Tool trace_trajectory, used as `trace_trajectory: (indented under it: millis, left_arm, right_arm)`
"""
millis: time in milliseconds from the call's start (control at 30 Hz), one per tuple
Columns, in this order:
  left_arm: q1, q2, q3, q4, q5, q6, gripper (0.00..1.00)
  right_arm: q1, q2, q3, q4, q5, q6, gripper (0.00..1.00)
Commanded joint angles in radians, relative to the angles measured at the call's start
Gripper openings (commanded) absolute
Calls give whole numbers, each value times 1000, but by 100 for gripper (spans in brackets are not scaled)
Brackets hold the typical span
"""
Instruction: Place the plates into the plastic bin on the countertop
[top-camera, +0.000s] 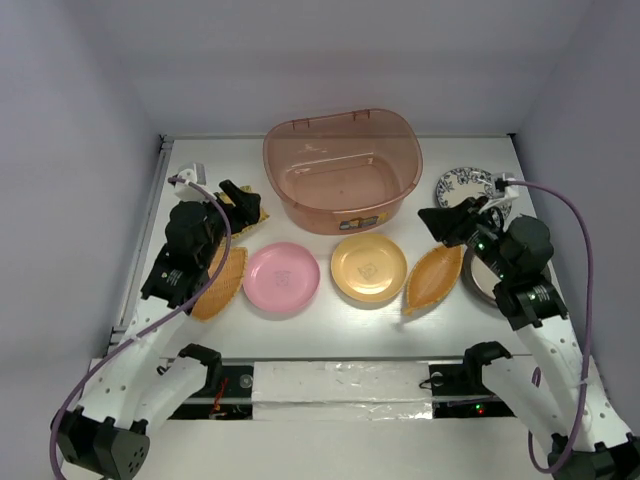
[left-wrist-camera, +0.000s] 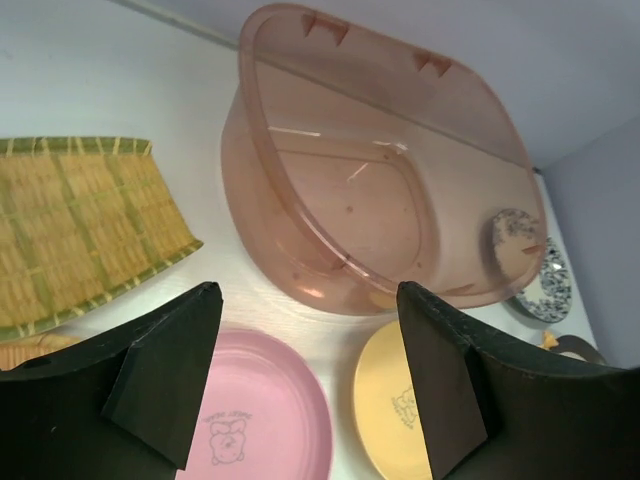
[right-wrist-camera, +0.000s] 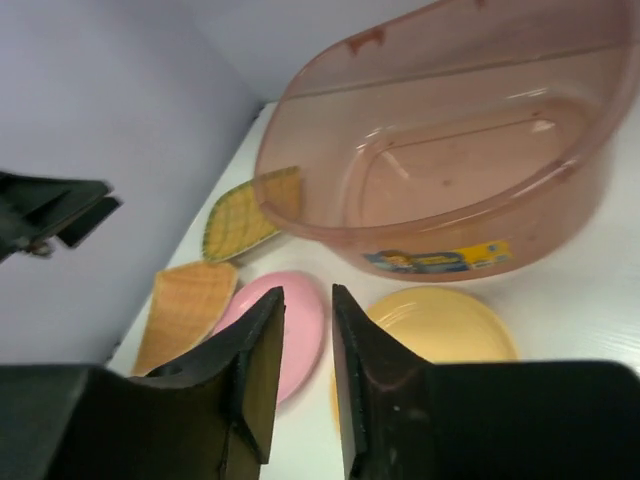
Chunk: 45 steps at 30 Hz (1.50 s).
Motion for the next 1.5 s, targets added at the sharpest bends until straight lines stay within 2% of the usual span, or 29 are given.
trace_trajectory:
  millis: [0, 33, 67, 100, 167, 200, 300, 333, 367, 400, 533, 567, 600, 667, 700, 800, 867, 1000, 1033, 1233, 1467]
  left_arm:
    - [2, 28, 39, -27, -56, 4, 68]
    - [2, 32, 42, -42, -71, 21, 67]
    - [2, 32, 46, -54, -72, 33, 67]
    - [2, 26, 52, -65, -110, 40, 57]
    - [2, 7, 42, -58, -159, 64, 37]
    - [2, -10, 33, -61, -186, 67, 23]
    - [19, 17, 34, -110, -282, 83, 1]
    - [37, 32, 37, -123, -285, 89, 0]
    - [63, 51, 37, -146, -282, 90, 0]
    - [145, 81, 34, -151, -248, 86, 0]
    - [398, 152, -33, -91, -23, 72, 0]
    - [430, 175, -33, -94, 17, 66, 0]
    - [451, 228, -27, -99, 34, 64, 11]
    - [483, 282, -6, -114, 37, 75, 24]
    - [496, 331, 0, -114, 39, 76, 34]
    - [568, 412, 2, -98, 71, 95, 44]
    - [614, 456, 5, -82, 140, 112, 46]
    - [614, 572, 49, -76, 154, 136, 49]
    - [614, 585, 65, -68, 160, 141, 51]
    - [645, 684, 112, -9, 232, 142, 52]
    - [674, 807, 189, -22, 225, 172, 52]
  right_arm:
    - [85, 9, -1, 80, 24, -6, 29]
    - [123, 21, -9, 89, 47, -3, 15]
    - [123, 21, -9, 97, 58, 3, 15]
    - [154, 35, -21, 102, 59, 9, 0]
    - [180, 55, -32, 160, 59, 21, 0]
    - [203, 62, -41, 174, 59, 23, 0]
    - [223, 96, -56, 226, 59, 23, 0]
    - [234, 107, -70, 237, 61, 23, 0]
    - [234, 113, -79, 250, 62, 23, 0]
    - [234, 118, -85, 264, 66, 21, 0]
    - [243, 122, -116, 286, 82, 8, 0]
    - [243, 118, -125, 293, 85, 6, 0]
    - [243, 113, -131, 298, 89, 4, 0]
    - [243, 108, -145, 307, 95, 1, 0]
    - [243, 108, -148, 309, 96, 1, 0]
    - [243, 113, -156, 310, 96, -2, 2]
    - [243, 107, -159, 310, 90, -2, 6]
    - [243, 99, -165, 324, 84, -2, 26]
    - [243, 102, -165, 324, 79, -2, 28]
    - [243, 108, -170, 329, 59, -3, 29]
    - [243, 113, -173, 329, 56, -6, 29]
